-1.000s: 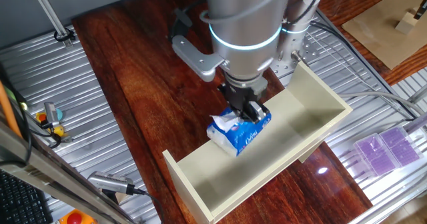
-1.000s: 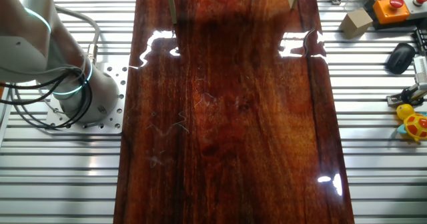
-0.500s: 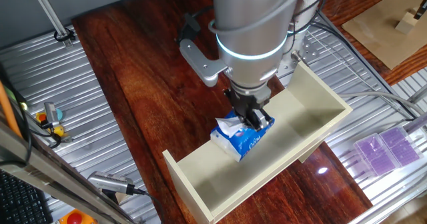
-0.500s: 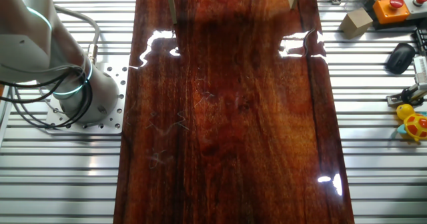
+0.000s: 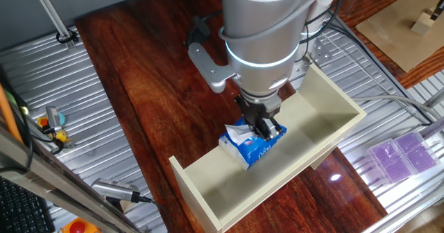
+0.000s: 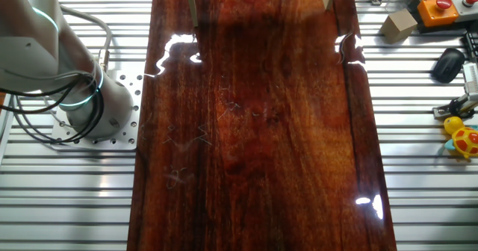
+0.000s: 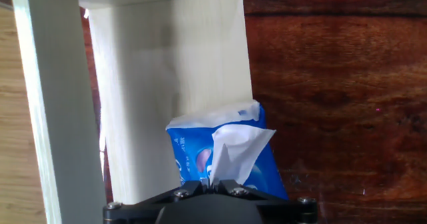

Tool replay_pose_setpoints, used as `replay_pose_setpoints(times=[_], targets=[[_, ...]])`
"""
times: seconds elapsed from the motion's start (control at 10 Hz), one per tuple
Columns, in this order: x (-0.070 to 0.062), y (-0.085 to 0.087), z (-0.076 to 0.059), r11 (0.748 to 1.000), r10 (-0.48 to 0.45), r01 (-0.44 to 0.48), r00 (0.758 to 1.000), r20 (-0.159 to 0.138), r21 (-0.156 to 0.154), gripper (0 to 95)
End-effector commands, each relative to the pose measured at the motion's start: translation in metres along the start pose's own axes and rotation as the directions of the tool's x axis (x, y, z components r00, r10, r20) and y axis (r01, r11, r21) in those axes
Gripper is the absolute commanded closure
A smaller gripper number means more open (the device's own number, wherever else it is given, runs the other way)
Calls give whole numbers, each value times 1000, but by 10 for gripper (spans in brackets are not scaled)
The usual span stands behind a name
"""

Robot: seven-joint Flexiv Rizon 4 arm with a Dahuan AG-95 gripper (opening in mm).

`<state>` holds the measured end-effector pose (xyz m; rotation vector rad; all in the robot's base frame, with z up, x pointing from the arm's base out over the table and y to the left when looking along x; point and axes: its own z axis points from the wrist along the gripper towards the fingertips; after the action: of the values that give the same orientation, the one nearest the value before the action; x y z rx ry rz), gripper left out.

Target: Put the object on the shelf

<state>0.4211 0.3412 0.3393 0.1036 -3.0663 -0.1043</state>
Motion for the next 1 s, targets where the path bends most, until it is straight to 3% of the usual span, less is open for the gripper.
replay_pose_setpoints(times=[0.1,0.2,0.7,1.0], targets=[[-1,0,0,998,-58,58,998,-5,8,950],[0,0,0,996,-92,92,996,2,9,380],[3,-9,-6,986,-167,167,986,4,-4,380],[10,-32,-16,973,-230,230,973,0,-7,380]])
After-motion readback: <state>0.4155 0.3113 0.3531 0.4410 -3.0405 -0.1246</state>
